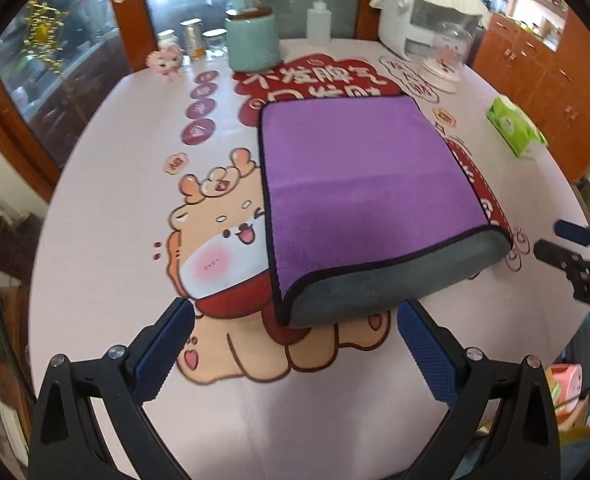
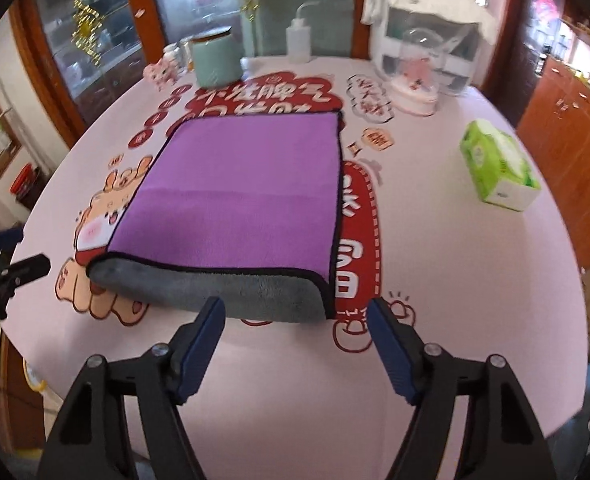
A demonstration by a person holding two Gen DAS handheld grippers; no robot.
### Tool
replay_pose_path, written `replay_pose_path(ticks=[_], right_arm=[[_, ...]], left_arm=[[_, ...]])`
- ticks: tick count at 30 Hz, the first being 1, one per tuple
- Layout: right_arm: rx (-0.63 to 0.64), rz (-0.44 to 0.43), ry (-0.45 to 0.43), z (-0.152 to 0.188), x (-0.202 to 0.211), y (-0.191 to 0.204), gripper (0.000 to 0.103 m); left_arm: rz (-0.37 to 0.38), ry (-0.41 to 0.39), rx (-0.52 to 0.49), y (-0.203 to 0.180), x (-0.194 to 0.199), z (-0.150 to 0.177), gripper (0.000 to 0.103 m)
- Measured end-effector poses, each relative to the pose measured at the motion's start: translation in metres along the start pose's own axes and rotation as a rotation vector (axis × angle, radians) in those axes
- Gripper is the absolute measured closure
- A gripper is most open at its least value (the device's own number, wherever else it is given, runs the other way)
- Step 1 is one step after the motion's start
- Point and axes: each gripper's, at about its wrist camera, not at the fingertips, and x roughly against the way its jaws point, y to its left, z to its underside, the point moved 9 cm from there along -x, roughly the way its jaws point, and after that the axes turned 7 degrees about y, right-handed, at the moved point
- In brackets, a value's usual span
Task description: Fold towel
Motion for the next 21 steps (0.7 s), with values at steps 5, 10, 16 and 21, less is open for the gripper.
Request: replay_pose_path(ticks=[5,10,16,21], right_arm=[[0.039,-0.037,0.039,0.000,-0.028,-0.004,0.042],[0.067,-0.100,0.069,-0.007,-0.048,-0.007,0.047],[0.106,-0.150,0.108,-0.014,-0.066,-0.010,0.060],[0.111,-0.180,0.138,-0.013,-0.075,-0.013,0.065]], left_arm=[[0.048,0.043,-0.060,0.006,-0.030,0.000,0.003],[0.118,0.093,-0.109,0.007,-0.054,0.002,0.007],[0.220,0.130,-0.106,0.005,-0.071,-0.001,0.009],[0.269,0.161,-0.101,0.004,-0.080,-0.003,0.021]])
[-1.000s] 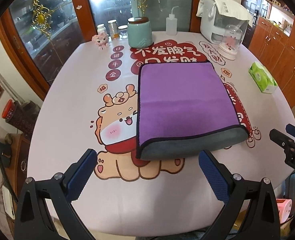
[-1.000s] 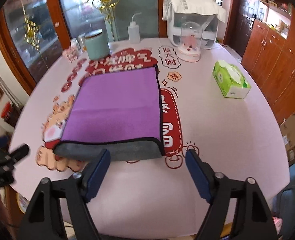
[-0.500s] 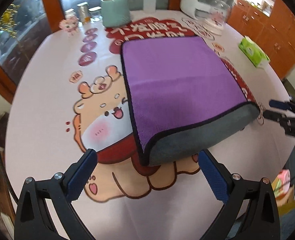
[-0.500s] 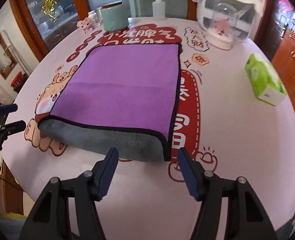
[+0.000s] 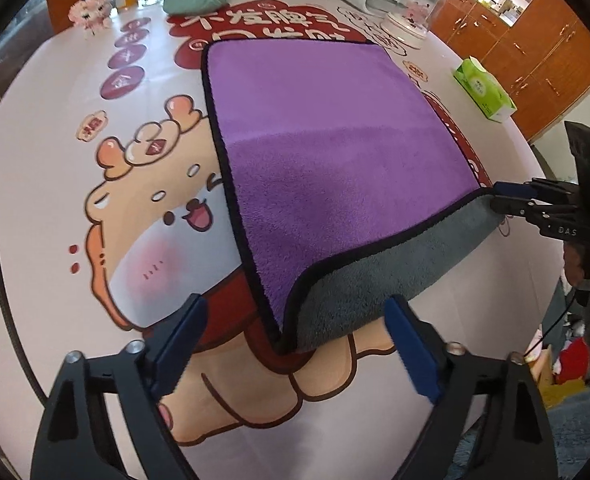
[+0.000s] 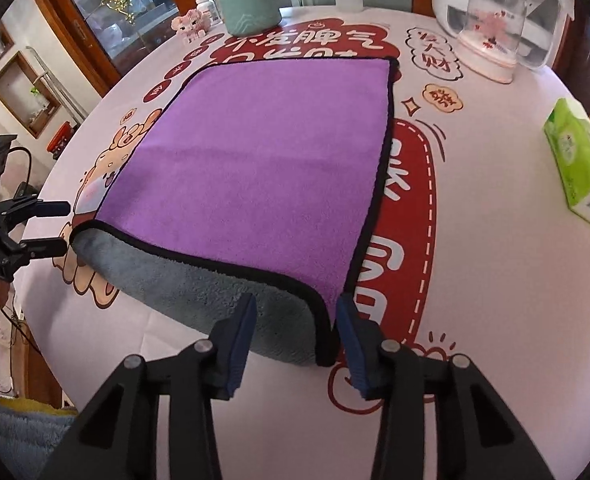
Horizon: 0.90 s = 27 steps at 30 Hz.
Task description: Fold towel
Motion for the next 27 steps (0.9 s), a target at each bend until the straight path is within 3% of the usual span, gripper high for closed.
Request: replay_pose_path(ticks=[8,14,23,27], right_arm=[[0.026,-0.017,0.022,0.004,-0.002,-0.001,0.079],[0.006,-0.038,0.029,0.008,-0.003,-0.006,0.089],[0.020,-0.027,0.026,0.009,-0.002,-0.004,0.091],[0.026,-0.023,0.020,0.008,-0.001,-0.003,0.091]], left_arm=[[0.043,0.033,0.011,0.000,-0.010,-0.003,0.028],[0.064,0.067,0.021,-0.003,-0.019,-0.006,0.046],[0.038,0.084,0.014,-0.010,-0.024,-0.012,0.068],[0.029,0.076,0.022,-0.007,-0.020,-0.009,0.068]])
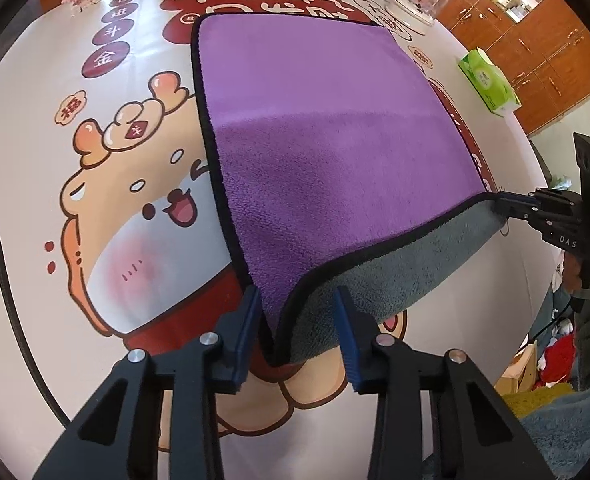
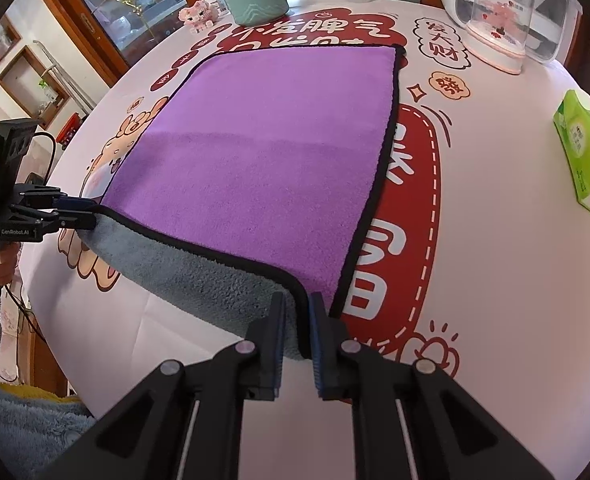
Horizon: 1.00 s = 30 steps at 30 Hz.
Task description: Fold towel
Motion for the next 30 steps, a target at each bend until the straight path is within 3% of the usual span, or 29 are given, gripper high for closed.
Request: replay_pose_path(ticks=[6,17,30], right_arm=[[0.001,0.000,-0.001,0.000,0.000,0.001,0.091],[0.007,0.015,-0.002,0.003,0.001,-0.001,0.097],[0.030,0.069,-0.049,0.002,0.010,0.003,0.098]], left_arm=[[0.000,0.014,-0.020,-0.003,-0.003,0.005,0.068],[-0.047,0.014,-0.038,-0.009,-0.007,0.002,0.093],[-0.111,-0.011,-0.037,-0.006,0.003,0.006,0.097]])
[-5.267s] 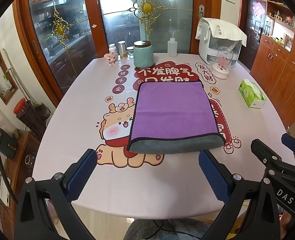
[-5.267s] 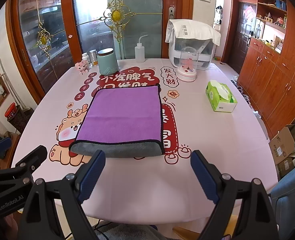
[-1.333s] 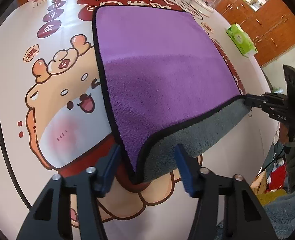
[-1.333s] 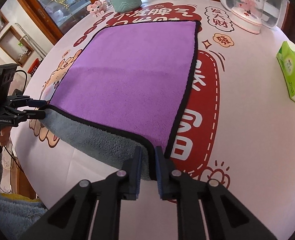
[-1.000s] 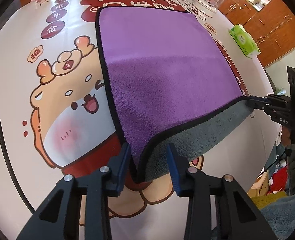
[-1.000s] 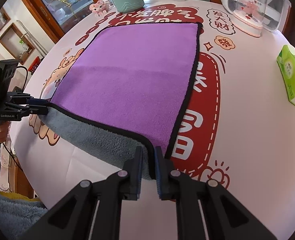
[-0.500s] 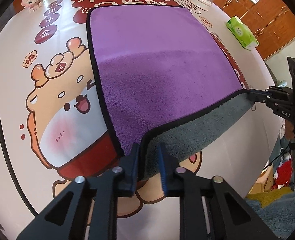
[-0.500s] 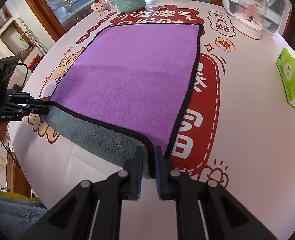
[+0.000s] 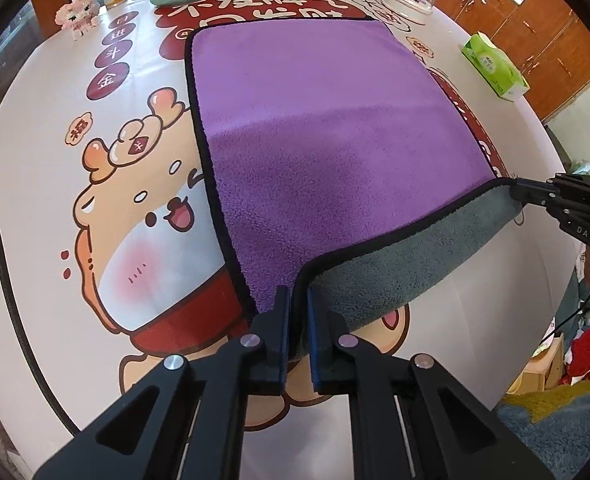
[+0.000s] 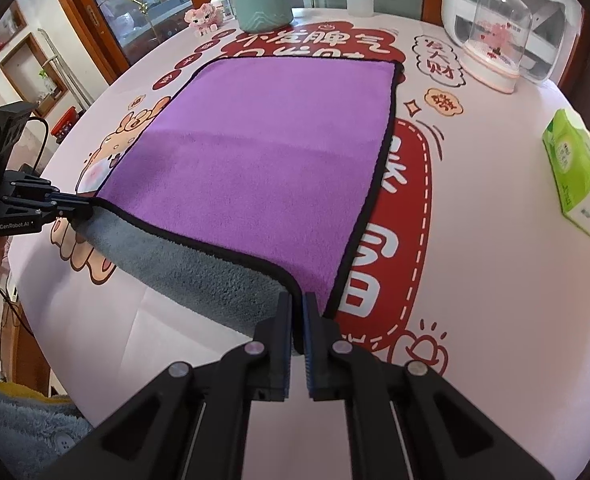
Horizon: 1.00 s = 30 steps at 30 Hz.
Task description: Fold towel
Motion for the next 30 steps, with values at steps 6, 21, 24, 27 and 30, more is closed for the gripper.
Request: replay_pose_path(ticks=[6,21,24,27,30], right_arm=[[-0.007,0.016,-0.040,-0.008,0.010,-0.002,0.098],[-0.022,0.097,-0.190,-0.079,0.056,-0.013,0.098],[-0.019,0.127,-0.214,-0.101,0.061,-0.018,0.098],[-0.014,0.167,-0.240,-0.128,0.065,-0.022,0.098],[-0.019,0.198,-0.271,-0.155,0.069,-0.029,0.098]], left_arm=[[-0.032,-0.028,0.025,0.004,0.012,-0.004,0.098],[-0.154,-0.174,0.097,0.027,0.070,-0.067,0.098],[-0.175,-0.200,0.096,0.033,0.081,-0.089,0.098],[-0.212,-0.222,0.089,0.039,0.089,-0.112,0.098],[-0.244,-0.246,0.086,0.046,0.095,-0.139,0.098]])
